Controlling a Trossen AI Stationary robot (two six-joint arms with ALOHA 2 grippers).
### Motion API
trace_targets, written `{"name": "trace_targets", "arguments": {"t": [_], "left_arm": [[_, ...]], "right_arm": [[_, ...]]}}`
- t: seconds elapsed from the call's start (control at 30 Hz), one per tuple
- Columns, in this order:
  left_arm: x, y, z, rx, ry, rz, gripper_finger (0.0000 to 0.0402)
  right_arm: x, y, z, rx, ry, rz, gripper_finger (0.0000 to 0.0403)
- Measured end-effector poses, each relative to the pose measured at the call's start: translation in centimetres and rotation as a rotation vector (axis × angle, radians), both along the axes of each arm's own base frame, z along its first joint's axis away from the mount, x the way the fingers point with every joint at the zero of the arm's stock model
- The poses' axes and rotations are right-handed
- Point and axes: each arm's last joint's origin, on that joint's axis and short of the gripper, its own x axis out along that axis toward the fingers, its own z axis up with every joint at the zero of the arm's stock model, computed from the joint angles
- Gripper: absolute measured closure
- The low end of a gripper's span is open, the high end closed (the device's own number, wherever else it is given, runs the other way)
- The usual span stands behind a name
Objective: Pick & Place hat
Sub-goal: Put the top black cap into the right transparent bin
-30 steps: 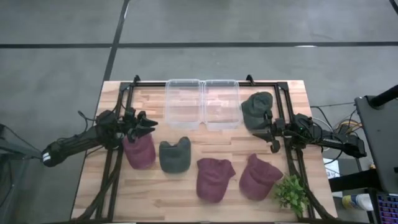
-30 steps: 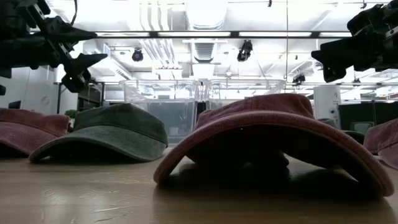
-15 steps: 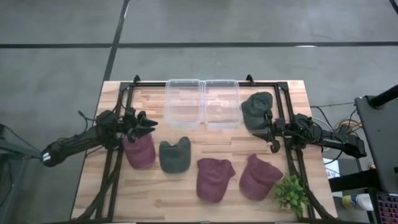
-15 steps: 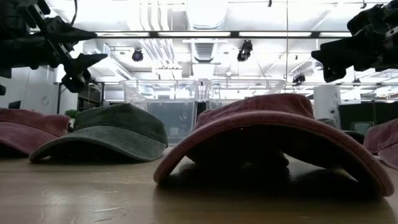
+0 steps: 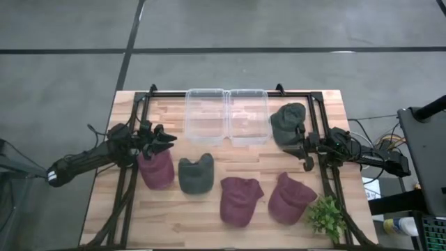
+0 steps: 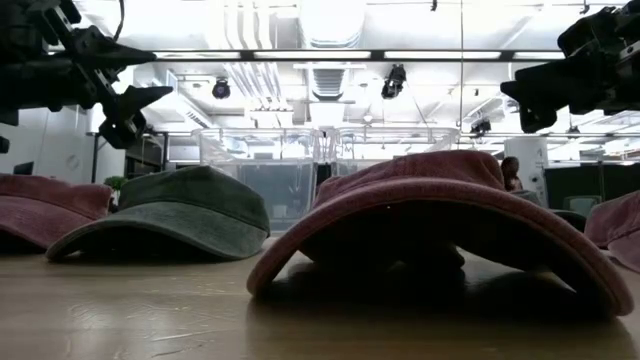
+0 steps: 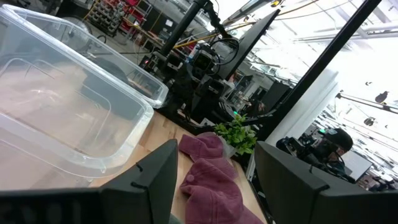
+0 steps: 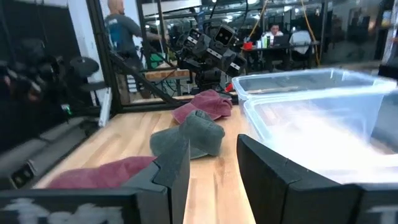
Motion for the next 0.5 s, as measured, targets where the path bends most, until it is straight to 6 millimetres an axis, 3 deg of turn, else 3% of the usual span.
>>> {"name": "trace_targets", "arguments": {"t": [0.27, 0.5], "left_arm": [[0.0, 0.0, 0.0, 0.000, 0.000, 0.000, 0.0195], [0.0, 0.0, 0.0, 0.000, 0.000, 0.000, 0.0195]], "right_arm": [[-0.2, 0.0, 1.4, 0.330, -0.119, 0.042, 0.0273], [-1.2, 0.4, 4.2, 0.272, -0.398, 0.164, 0.0273]]}}
